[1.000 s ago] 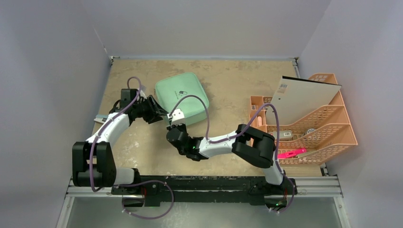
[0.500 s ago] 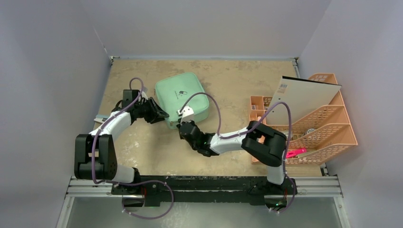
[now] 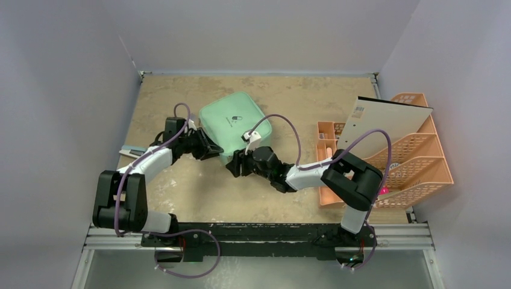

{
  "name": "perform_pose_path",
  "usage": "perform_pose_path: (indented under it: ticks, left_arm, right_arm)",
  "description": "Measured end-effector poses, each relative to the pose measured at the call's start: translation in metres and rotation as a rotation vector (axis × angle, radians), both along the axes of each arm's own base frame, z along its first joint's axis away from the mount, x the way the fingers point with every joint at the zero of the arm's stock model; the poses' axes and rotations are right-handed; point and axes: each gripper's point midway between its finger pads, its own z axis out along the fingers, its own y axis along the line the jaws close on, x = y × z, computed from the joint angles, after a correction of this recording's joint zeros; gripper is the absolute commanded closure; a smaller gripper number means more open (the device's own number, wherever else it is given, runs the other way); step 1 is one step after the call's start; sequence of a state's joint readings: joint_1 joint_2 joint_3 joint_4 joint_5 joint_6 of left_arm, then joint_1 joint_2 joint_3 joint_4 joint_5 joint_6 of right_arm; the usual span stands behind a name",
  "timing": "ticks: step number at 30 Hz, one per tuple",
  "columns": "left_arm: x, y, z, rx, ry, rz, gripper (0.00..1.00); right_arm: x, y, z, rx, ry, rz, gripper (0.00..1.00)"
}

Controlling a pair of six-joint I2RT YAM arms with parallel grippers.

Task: Organize the medicine kit
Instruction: Zip the medicine box at the center of the board.

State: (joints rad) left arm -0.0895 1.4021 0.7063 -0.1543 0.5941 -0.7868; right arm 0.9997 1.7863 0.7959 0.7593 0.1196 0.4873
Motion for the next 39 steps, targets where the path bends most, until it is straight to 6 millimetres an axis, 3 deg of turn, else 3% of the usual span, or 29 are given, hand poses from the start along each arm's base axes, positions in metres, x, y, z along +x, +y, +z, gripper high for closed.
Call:
perform_pose_path:
  ticks: [4, 10, 17, 22, 39]
  left_arm:
    - [-0.005, -0.011, 0.001, -0.007, 0.011, -0.016, 0.78]
    - [-0.004, -0.011, 0.001, -0.003, 0.014, -0.004, 0.78]
    - [-0.002, -0.01, 0.001, 0.0, 0.008, 0.004, 0.78]
    - [-0.002, -0.01, 0.001, 0.001, 0.008, 0.004, 0.78]
    - [-0.001, -0.009, 0.0, 0.011, 0.003, 0.011, 0.78]
  right_arm:
    - [-0.006, -0.001, -0.002, 0.048, 0.05, 0.025, 0.33]
    - [-0.001, 0.004, 0.01, 0.148, 0.088, 0.023, 0.33]
    - [-0.001, 0.011, -0.009, 0.209, 0.184, 0.02, 0.36]
    - [-0.002, 0.014, -0.013, 0.241, 0.214, 0.02, 0.38]
    - [-0.002, 0.025, 0.005, 0.343, 0.208, 0.041, 0.44]
